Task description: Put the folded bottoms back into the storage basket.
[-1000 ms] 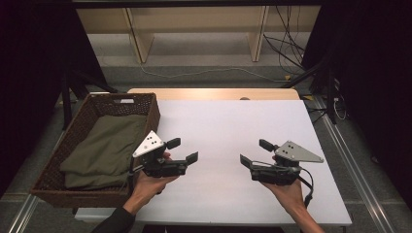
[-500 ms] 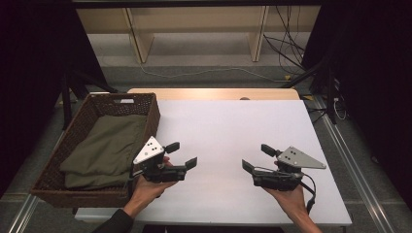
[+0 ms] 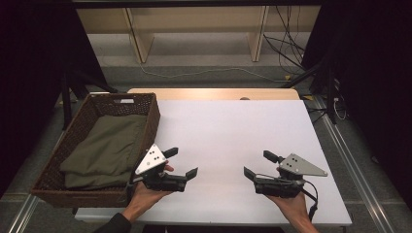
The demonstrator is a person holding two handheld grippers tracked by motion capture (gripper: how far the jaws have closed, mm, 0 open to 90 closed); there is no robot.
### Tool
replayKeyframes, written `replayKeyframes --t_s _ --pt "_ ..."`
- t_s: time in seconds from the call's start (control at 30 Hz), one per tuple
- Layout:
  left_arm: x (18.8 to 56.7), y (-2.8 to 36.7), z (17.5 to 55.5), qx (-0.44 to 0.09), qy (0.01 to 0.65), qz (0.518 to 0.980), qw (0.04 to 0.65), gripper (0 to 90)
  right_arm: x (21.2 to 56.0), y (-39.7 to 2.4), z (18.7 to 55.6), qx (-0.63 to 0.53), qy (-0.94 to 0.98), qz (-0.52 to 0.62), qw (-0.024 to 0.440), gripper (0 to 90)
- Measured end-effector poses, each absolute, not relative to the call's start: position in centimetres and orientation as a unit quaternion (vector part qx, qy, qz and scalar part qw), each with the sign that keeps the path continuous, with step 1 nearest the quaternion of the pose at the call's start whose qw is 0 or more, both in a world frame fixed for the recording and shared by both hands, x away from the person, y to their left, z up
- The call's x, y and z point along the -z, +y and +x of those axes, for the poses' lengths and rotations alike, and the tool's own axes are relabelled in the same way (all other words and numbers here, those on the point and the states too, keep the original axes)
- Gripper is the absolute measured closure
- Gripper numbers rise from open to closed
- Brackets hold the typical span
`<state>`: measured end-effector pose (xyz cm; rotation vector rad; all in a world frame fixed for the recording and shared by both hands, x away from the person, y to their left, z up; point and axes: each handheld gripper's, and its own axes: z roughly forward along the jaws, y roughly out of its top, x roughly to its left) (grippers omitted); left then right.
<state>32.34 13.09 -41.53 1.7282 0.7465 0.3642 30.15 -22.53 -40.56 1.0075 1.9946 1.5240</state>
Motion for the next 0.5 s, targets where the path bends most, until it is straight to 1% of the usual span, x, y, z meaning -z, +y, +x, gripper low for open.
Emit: replayKeyframes --t_s 0.2,0.5 --pt "41.91 12.71 31.61 -0.155 0.322 0.744 0.564 5.4 40.77 -22.99 29.87 -0.548 0.718 0.366 0.222 14.2" --pt "41.33 13.01 31.67 -0.149 0.334 0.730 0.577 5.3 40.81 -23.07 29.74 -0.553 0.715 0.368 0.217 14.2"
